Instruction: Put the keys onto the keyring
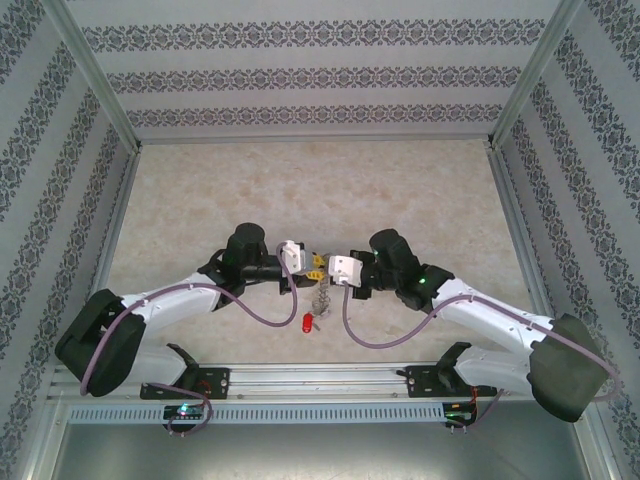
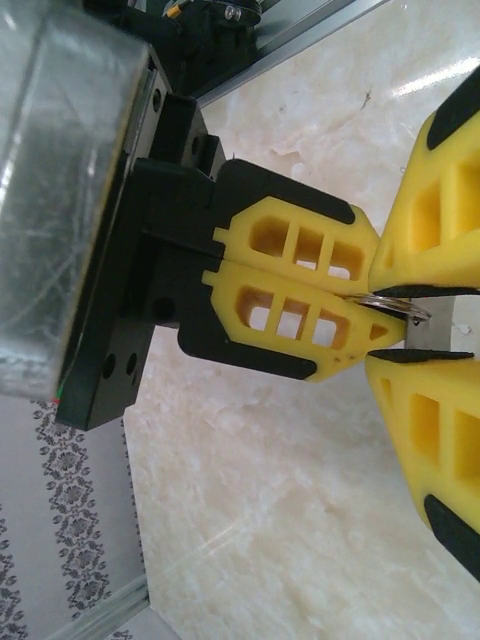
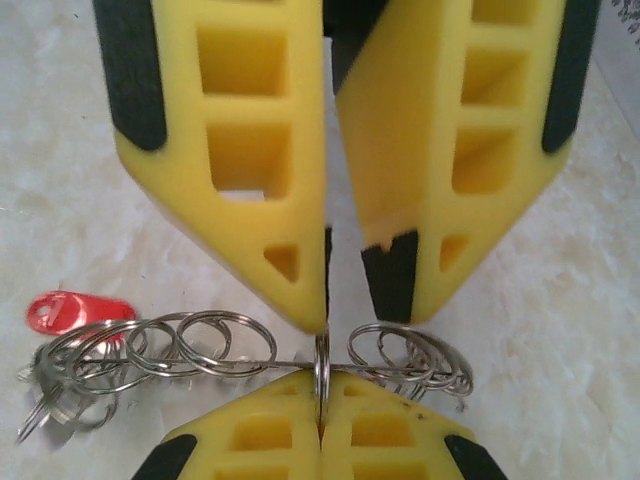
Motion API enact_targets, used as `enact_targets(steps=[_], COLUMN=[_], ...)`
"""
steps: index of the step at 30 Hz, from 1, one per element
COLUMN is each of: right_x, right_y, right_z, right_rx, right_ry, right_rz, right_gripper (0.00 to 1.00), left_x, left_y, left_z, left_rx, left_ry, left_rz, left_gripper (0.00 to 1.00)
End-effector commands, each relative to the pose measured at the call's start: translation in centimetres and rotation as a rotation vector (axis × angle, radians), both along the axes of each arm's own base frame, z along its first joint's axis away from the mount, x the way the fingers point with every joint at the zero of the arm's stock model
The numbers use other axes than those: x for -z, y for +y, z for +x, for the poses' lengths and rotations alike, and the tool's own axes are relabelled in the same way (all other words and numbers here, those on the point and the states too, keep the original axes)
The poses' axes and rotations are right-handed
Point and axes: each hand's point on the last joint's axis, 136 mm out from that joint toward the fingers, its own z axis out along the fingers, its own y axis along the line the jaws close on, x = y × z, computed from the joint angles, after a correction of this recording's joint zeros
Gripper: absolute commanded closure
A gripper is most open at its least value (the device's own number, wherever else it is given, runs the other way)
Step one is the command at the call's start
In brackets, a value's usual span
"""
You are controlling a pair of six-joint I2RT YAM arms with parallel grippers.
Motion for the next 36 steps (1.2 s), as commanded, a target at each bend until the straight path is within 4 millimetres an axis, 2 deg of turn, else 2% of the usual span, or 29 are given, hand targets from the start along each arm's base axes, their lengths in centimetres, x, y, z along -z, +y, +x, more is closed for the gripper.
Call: enact_targets(steps=[1, 7, 18, 19, 20, 21, 23, 24, 26, 28, 36], right_x=[-0.9, -1.2, -0.6, -0.6, -0.6, -0.8, -1.1, -1.3, -1.8, -1.9, -2.5], right_y=[0.3, 0.6, 1.5, 1.6, 1.6, 1.7, 1.7, 1.6, 1.2, 0.5, -1.6], right_z=[-0.1, 0.0, -0.1, -0.1, 0.0, 0.2, 0.1, -0.1, -0.3, -0.4, -0.2], right_rx=[-0.031, -0.040, -0.053, -0.052, -0.047, -0.042, -0.052, -0.064, -0.067, -0.058, 0.015], right_ry=[-0.021, 0.001, 0.057, 0.057, 0.058, 0.046, 0.031, 0.033, 0.036, 0.032, 0.046], right_rz=[-0.044, -0.068, -0.066, -0.066, -0.062, -0.049, -0.008, 0.026, 0.093, 0.144, 0.316], right_gripper=[1.00, 1.00, 1.00, 1.00, 1.00, 1.00, 1.00, 0.97, 0.81, 0.75, 0.77], left_x=[1.0, 1.5, 1.0, 1.0, 1.1, 1.2, 1.0, 1.0, 0.9, 0.7, -1.0], left_y=[0.2, 0.3, -0.3, -0.4, -0.5, -0.6, -0.8, -0.7, -0.6, -0.7, -1.1], left_z=[-0.5, 0.2, 0.4, 0.4, 0.5, 0.7, 0.9, 1.0, 1.2, 1.1, 1.4], left_rx=[0.041, 0.008, 0.019, 0.019, 0.014, 0.006, -0.011, -0.023, -0.040, -0.031, -0.010], left_ry=[0.022, 0.011, 0.031, 0.035, 0.041, 0.045, 0.045, 0.043, 0.040, 0.045, 0.064], left_rz=[0.048, 0.066, 0.030, 0.029, 0.027, 0.015, -0.021, -0.042, -0.067, -0.091, -0.225], left_gripper=[0.76, 0.77, 0.81, 0.82, 0.88, 1.00, 1.00, 1.00, 1.00, 1.00, 1.00])
